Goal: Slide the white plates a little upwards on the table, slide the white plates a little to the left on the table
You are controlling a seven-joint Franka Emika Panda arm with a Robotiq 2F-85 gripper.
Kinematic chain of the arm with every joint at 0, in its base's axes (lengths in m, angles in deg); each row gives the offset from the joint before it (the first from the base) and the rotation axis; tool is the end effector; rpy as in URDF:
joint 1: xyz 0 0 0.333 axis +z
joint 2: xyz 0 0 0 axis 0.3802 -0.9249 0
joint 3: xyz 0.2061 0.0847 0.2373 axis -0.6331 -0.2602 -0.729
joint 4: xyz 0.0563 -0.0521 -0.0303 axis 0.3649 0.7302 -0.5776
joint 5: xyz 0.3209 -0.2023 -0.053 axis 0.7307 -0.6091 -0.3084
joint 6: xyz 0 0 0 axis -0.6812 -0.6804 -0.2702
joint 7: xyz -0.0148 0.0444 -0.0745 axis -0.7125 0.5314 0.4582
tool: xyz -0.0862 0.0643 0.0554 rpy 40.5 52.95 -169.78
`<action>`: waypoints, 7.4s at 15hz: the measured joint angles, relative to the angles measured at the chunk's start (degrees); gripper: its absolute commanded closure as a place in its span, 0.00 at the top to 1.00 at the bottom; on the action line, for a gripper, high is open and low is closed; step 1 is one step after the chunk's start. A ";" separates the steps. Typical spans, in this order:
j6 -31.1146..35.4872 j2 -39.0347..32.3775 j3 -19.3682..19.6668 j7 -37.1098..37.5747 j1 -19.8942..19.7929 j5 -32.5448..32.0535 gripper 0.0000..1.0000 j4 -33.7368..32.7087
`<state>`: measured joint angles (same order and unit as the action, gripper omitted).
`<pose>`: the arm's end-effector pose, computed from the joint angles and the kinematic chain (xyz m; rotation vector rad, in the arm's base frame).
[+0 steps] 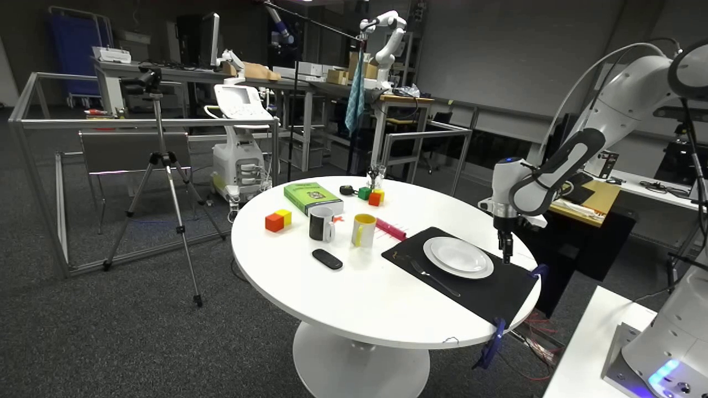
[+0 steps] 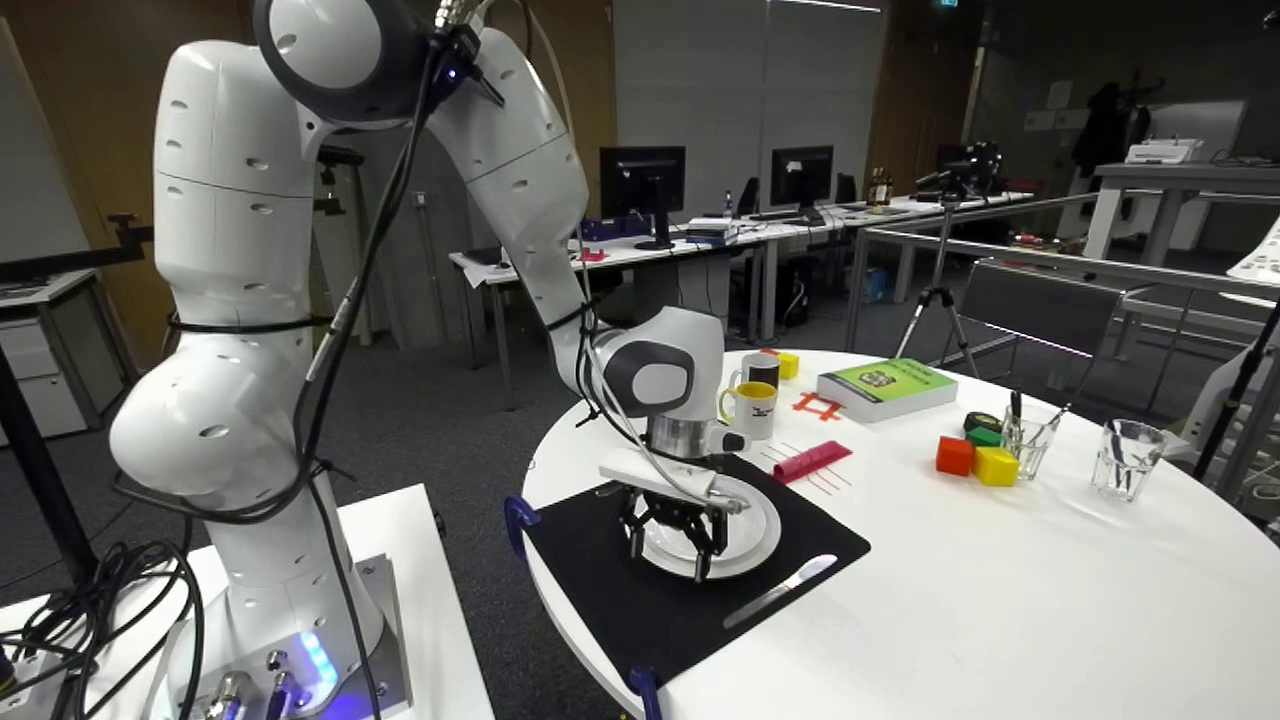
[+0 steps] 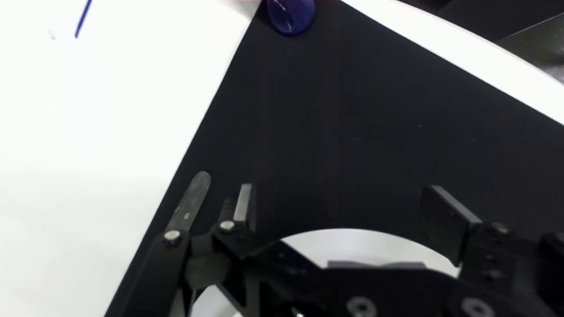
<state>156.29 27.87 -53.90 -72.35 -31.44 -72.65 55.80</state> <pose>0.4442 -0.0998 0.1803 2.9026 0.8445 -0.3405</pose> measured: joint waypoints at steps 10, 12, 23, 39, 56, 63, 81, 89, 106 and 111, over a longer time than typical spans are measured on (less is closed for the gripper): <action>-0.93 11.79 3.72 36.81 4.01 -11.81 1.00 1.24; -2.34 13.48 4.15 42.52 3.87 -12.15 1.00 1.25; -4.93 17.36 5.49 61.65 -0.72 -11.73 1.00 -0.40; -1.89 12.13 6.46 66.96 -1.44 -9.90 1.00 -4.63; 7.10 -11.25 10.49 88.14 7.60 -2.07 1.00 -25.91; 8.26 -13.21 8.35 78.85 7.52 10.15 1.00 -26.37; 8.27 -23.82 9.99 75.77 11.21 10.35 1.00 -32.63; 8.27 -24.76 9.88 74.63 11.34 10.64 1.00 -33.29; 8.10 -26.12 9.08 74.64 11.50 15.92 1.00 -33.65; 7.15 -26.15 8.70 74.64 11.50 16.51 1.00 -33.86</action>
<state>163.44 1.72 -45.19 2.29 -19.94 -56.13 21.95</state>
